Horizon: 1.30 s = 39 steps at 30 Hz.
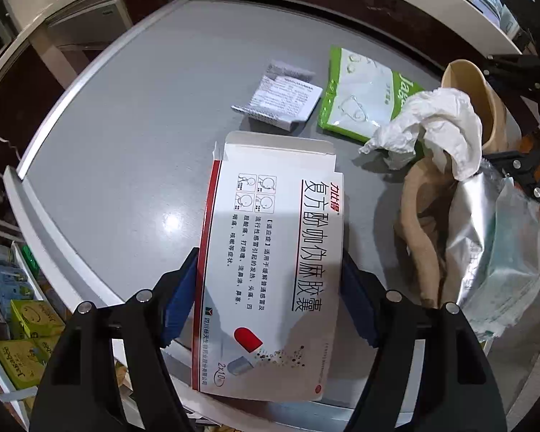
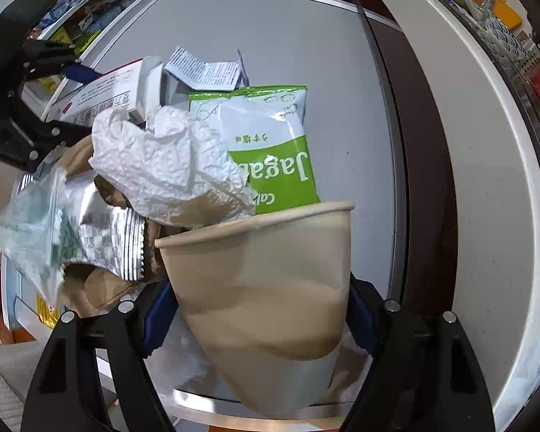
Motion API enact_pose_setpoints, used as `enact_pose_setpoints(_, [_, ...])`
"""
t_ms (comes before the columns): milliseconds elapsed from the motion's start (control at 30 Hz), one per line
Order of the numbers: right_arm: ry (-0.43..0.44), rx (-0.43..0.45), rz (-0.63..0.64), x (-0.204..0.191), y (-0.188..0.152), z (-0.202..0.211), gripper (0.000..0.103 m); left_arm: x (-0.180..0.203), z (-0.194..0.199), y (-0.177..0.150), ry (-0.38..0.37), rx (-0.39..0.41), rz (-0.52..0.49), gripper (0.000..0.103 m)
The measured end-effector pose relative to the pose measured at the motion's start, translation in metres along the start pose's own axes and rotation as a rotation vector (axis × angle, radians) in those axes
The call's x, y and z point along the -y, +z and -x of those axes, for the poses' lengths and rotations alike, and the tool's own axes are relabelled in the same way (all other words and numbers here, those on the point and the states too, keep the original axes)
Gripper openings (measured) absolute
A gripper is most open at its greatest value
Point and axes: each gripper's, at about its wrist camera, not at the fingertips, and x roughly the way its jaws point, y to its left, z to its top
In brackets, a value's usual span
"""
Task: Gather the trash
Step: 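Close left tool on the medicine box while right tool closes on the paper cup, then lift the box with left tool while right tool carries the cup toward the paper bag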
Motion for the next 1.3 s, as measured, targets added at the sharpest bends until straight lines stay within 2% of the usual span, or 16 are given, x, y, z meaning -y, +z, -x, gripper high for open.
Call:
enact_pose_setpoints(267, [0.016, 0.084, -0.043, 0.006, 0.003, 0.022, 0.078, -0.017, 0.033, -0.011, -0.015, 0.124, 0.16, 0.073])
enact_pose_setpoints(533, [0.082, 0.154, -0.069, -0.006, 0.005, 0.033, 0.078, -0.012, 0.073, -0.021, 0.035, 0.212, 0.239, 0.072])
enact_pose_setpoints(800, [0.077, 0.271, -0.068, -0.016, 0.008, 0.08, 0.078, -0.012, 0.124, -0.041, 0.071, 0.367, 0.351, 0.072])
enact_pose_setpoints(1067, [0.044, 0.418, -0.1, -0.029, 0.001, 0.14, 0.078, 0.007, 0.18, -0.05, 0.172, 0.493, 0.369, 0.072])
enact_pose_setpoints(1300, [-0.004, 0.495, -0.156, -0.042, -0.025, 0.179, 0.078, 0.022, 0.217, -0.063, 0.183, 0.568, 0.359, 0.072])
